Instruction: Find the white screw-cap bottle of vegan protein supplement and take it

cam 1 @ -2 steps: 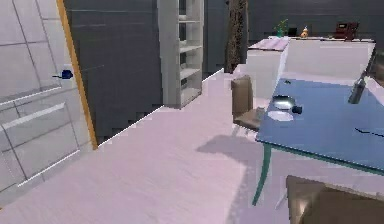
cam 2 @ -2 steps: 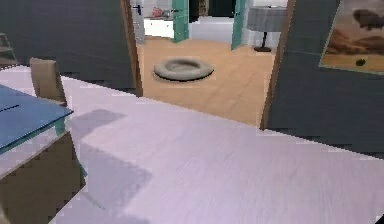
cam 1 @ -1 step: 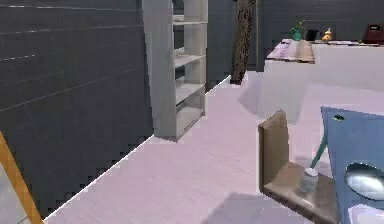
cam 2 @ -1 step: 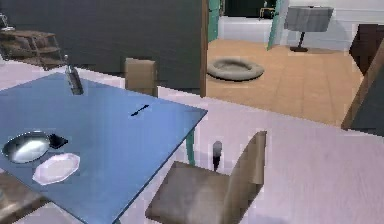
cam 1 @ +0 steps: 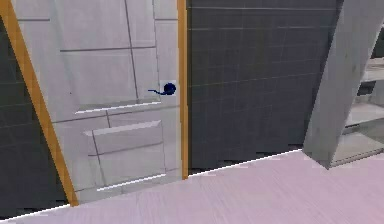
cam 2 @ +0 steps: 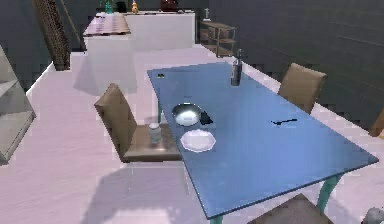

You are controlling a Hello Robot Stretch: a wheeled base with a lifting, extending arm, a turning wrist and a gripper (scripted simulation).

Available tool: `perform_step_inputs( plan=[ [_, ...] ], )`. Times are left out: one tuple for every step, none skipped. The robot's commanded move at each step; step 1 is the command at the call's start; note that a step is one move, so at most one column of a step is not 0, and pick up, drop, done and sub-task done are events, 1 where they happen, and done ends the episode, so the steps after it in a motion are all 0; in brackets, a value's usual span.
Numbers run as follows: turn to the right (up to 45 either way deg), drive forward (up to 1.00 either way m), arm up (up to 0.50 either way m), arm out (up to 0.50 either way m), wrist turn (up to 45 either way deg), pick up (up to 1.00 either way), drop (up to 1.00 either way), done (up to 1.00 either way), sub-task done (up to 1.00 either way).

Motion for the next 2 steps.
perform_step_inputs(
  plan=[
    [-9.0,0.00,0.00,0.00,0.0,0.00,0.00,0.00,0.00],
    [45.0,0.00,0.00,0.00,0.0,0.00,0.00,0.00,0.00]
  ],
)
